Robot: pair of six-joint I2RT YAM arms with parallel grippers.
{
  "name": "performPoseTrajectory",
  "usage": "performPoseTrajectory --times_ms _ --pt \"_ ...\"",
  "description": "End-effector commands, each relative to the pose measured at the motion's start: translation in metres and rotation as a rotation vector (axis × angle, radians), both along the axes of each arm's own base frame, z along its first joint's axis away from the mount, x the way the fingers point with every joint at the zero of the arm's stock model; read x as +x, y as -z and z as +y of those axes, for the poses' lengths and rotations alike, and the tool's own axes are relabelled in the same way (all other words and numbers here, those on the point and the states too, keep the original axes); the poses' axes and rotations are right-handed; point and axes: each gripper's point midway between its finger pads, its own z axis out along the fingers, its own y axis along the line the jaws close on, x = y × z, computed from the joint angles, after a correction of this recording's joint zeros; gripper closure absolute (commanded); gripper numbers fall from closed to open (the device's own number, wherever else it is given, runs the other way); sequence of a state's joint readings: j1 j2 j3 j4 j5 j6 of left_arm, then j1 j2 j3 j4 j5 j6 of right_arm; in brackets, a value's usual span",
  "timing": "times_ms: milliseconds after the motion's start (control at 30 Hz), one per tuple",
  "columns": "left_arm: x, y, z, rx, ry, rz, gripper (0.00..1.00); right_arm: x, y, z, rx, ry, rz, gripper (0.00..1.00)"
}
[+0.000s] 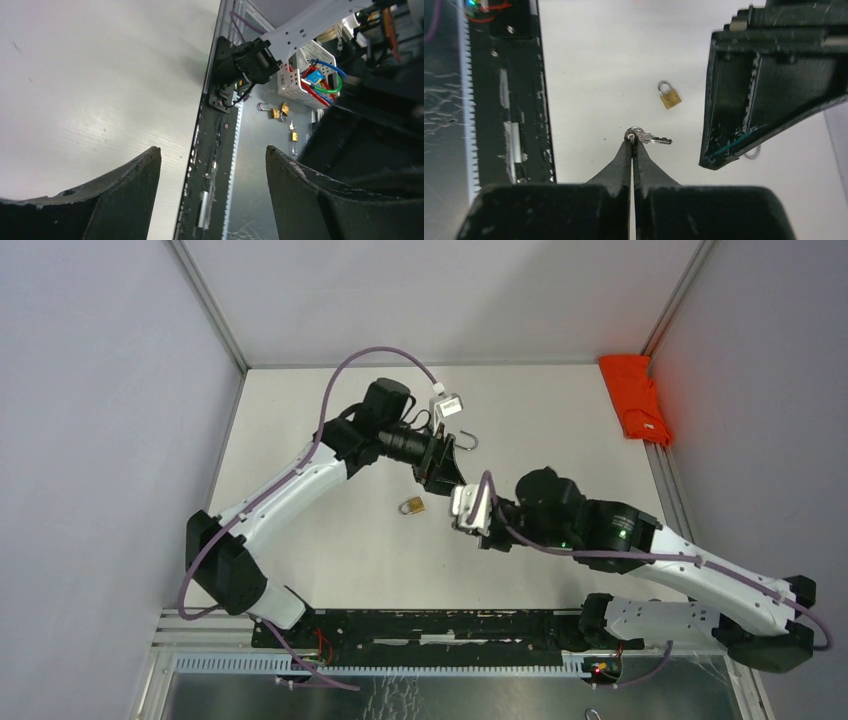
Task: Unlock with the key
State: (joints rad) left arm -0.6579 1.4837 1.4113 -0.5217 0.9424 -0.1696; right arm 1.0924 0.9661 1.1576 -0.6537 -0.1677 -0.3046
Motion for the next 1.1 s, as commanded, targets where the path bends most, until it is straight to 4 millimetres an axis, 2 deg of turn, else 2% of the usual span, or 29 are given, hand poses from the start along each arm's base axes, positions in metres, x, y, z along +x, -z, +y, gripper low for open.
performPoseTrajectory --times_ms 0,133,300,400,567,733,1067 --pt "-0.005 -0.007 0.001 0.004 -0.052 0.109 0.2 0.023 -0.017 -0.009 -0.067 0.191 -0.162 1.0" --pt "-0.01 -0.009 0.009 0.013 -0.078 0.093 0.19 0.027 -0.009 -0.008 -0.148 0.282 -0.247 1.0" --pt "-0.018 -0.001 0.018 0.034 -0.114 0.115 0.19 0.026 0.007 -0.007 -0.254 0.313 -0.282 1.0" --pt "-0.023 0.005 0.025 0.051 -0.127 0.11 0.18 0.028 0.001 -0.006 -0.251 0.35 -0.32 1.0" --pt "-0.029 0.028 0.034 0.108 -0.149 0.138 0.19 0.024 -0.014 0.003 -0.193 0.341 -0.323 1.0" --pt "-0.03 0.045 0.037 0.139 -0.157 0.162 0.19 0.014 -0.01 0.017 -0.209 0.282 -0.309 1.0" --pt "-0.027 0.033 0.033 0.109 -0.16 0.142 0.2 0.014 -0.004 0.023 -0.226 0.268 -0.322 1.0"
